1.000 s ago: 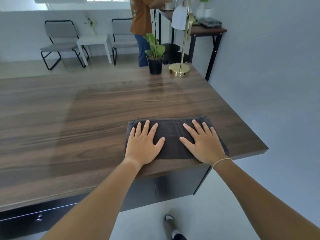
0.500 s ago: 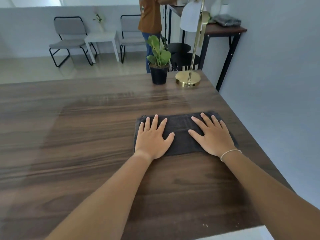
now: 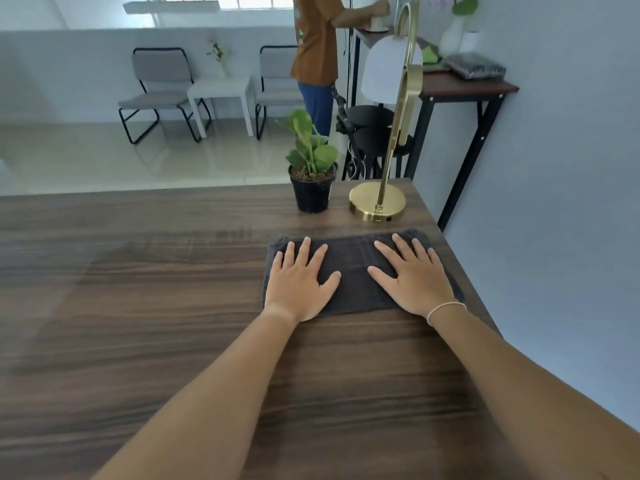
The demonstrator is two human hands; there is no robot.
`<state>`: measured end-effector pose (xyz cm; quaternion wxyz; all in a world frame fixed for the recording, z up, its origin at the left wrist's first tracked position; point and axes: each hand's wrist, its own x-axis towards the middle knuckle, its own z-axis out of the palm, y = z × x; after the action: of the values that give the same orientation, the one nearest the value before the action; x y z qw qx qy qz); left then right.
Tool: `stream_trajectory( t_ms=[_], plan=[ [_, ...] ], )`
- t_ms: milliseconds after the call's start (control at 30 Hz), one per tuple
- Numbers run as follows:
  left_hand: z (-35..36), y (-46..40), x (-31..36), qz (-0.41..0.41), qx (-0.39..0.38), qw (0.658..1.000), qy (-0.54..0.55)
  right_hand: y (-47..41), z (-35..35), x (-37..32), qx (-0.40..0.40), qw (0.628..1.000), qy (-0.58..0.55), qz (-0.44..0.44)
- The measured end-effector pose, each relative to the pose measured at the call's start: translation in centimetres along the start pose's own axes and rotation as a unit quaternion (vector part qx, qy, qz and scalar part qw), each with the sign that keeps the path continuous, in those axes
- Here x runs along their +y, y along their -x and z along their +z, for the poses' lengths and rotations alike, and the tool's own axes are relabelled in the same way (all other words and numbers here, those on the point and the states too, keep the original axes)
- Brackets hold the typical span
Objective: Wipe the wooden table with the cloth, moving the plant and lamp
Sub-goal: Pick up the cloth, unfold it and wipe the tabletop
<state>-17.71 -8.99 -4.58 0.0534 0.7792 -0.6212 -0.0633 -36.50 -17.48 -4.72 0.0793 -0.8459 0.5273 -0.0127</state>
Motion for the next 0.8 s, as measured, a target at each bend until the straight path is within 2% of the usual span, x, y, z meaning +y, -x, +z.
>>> stream_trajectory(
  t_ms=[133,300,600,800],
  plan=[
    [0.1,1.9,-0.5,0.011,0.002,1.000,0.002,2.1,0.3,-0.9,-0.005,1.000,0.002,0.019],
    [0.2,8.6,-1.8,0.040,-0.003,0.999,0.014,10.0,1.3,-3.7,-0.003,0.999,0.003,0.041],
    [-0.4,24.4,-7.1,0.063,-0.004,0.998,0.026,25.5,3.2,-12.7,0.011,0.998,0.000,0.059],
    [-0.9,29.5,-10.5,0.067,0.007,0.997,0.022,29.4,4.0,-17.0,0.009,0.998,0.002,0.065]
  ],
)
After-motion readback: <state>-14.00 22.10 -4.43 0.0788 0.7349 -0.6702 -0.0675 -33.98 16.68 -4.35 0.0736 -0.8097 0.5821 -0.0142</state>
